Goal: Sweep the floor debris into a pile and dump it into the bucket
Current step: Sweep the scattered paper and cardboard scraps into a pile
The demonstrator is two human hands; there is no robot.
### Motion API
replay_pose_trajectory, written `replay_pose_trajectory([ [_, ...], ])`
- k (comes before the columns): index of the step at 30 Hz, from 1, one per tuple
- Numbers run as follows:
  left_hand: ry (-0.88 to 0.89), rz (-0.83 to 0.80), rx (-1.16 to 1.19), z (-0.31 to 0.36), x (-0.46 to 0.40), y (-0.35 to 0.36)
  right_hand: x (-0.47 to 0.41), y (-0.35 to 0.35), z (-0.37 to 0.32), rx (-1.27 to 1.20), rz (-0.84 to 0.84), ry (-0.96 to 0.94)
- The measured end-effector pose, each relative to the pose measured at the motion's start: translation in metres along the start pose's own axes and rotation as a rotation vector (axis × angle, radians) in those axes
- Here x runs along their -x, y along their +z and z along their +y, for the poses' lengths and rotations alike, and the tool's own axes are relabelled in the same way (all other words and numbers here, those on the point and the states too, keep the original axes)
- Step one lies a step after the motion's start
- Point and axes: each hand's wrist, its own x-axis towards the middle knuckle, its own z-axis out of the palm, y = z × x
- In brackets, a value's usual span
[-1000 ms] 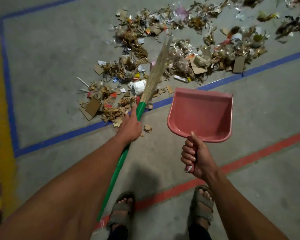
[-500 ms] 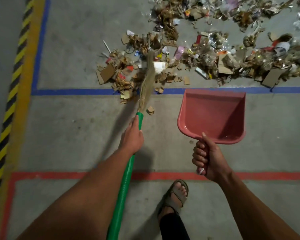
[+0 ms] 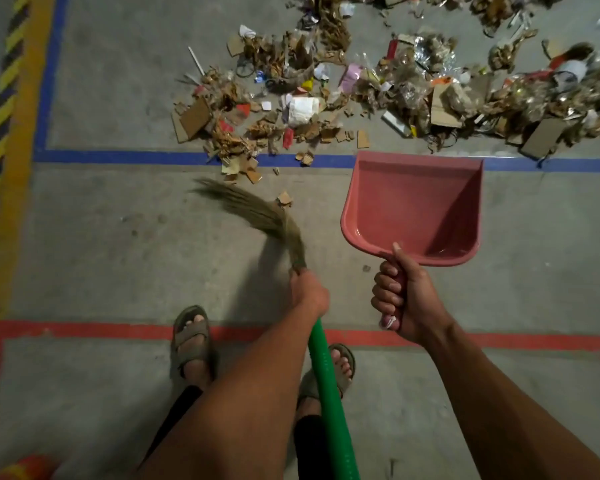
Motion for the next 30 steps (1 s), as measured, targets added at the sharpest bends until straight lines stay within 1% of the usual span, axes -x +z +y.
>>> replay_pose_trajectory([
  [3, 0.136, -0.021, -0.063, 0.057, -0.016, 0.016, -0.003, -0.026, -0.009, -0.013, 0.027, -0.020],
  [7, 0.426, -0.100, -0.218, 0.112, -0.033, 0.006, 0.001, -0.054, -0.023, -0.047, 0.061, -0.040],
  [8, 0.485, -0.095, -0.248, 0.121, -0.032, 0.001, 0.003, -0.058, -0.027, -0.054, 0.071, -0.045],
  [11, 0.587, -0.001, -0.283, 0.125, -0.019, -0.013, 0.012, -0.055, -0.035, -0.064, 0.102, -0.041],
  [14, 0.620, 0.084, -0.273, 0.106, -0.010, -0.023, 0.017, -0.043, -0.040, -0.080, 0.094, -0.047],
  [17, 0.588, 0.190, -0.245, 0.078, -0.008, -0.035, 0.015, -0.027, -0.042, -0.078, 0.052, -0.055],
  [20, 0.488, 0.264, -0.211, 0.053, -0.005, -0.050, 0.011, -0.011, -0.040, -0.056, 0.006, -0.044],
  [26, 0.109, 0.430, -0.007, 0.002, -0.027, -0.073, -0.010, 0.014, -0.021, -0.011, -0.073, 0.013],
  [28, -0.005, 0.448, 0.021, -0.012, -0.042, -0.079, -0.016, 0.016, -0.012, 0.007, -0.083, 0.028],
  [30, -0.110, 0.421, 0.027, -0.022, -0.061, -0.086, -0.022, 0.015, -0.005, 0.015, -0.089, 0.041],
])
